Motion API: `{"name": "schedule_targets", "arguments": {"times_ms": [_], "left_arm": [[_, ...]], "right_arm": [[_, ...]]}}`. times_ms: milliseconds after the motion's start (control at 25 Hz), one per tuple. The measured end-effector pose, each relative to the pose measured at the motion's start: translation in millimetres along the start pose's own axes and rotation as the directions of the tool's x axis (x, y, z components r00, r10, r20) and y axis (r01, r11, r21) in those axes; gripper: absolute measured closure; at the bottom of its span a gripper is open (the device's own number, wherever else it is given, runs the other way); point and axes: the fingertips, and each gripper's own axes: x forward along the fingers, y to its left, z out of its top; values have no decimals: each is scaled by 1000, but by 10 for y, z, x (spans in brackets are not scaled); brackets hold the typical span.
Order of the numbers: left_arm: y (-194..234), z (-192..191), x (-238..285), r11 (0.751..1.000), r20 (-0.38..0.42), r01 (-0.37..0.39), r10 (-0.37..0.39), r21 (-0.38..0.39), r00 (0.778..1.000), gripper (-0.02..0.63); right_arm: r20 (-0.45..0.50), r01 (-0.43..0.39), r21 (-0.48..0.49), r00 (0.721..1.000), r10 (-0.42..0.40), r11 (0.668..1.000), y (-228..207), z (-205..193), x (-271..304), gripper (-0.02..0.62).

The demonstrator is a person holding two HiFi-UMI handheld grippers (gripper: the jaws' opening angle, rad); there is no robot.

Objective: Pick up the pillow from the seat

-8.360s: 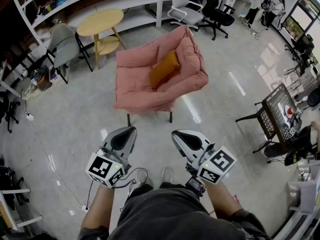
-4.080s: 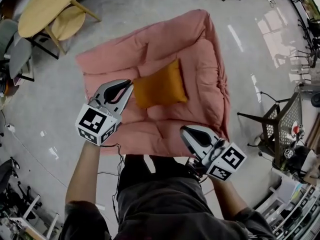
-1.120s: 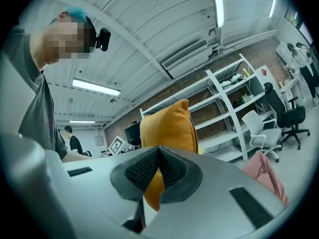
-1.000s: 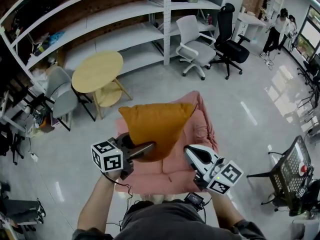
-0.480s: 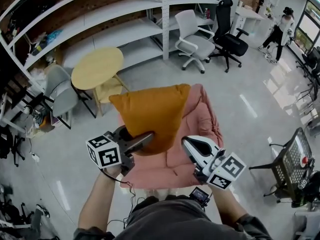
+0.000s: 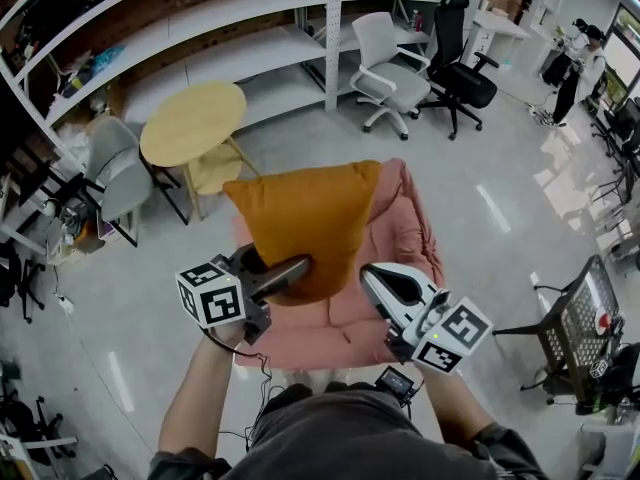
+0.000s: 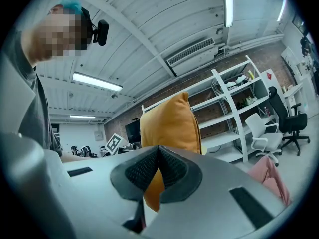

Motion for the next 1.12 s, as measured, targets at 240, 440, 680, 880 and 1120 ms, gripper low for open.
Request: {"name": "schedule_targets", "arguments": {"times_ms": [240,440,680,880,1120], "left_arm": [[16,-56,-25,1000,3,-13,13,0,1000,305],[38,-113,-45,1000,-5,-23,23,-12,1000,304],[59,-127,-37,1000,-6,-21,21,-22,1000,302],[59,-147,31,1000,-15,-19,19,-19,1000,302],[103,-140,97,1000,-21,-20,20,-17,1000,302]], "right_arm": [[-9,-8,6,1000,8,1000,16,-40,2,588],[-25,-11,-1,1000,11,1000,56,-90,43,588],[-36,-15,6,999,15,1000,69,-140,53,588],[-30,-7,10,1000,7,1000,14,-123,6,588],[-28,-5,11,1000,5,1000,-47,-122,10,588]]}}
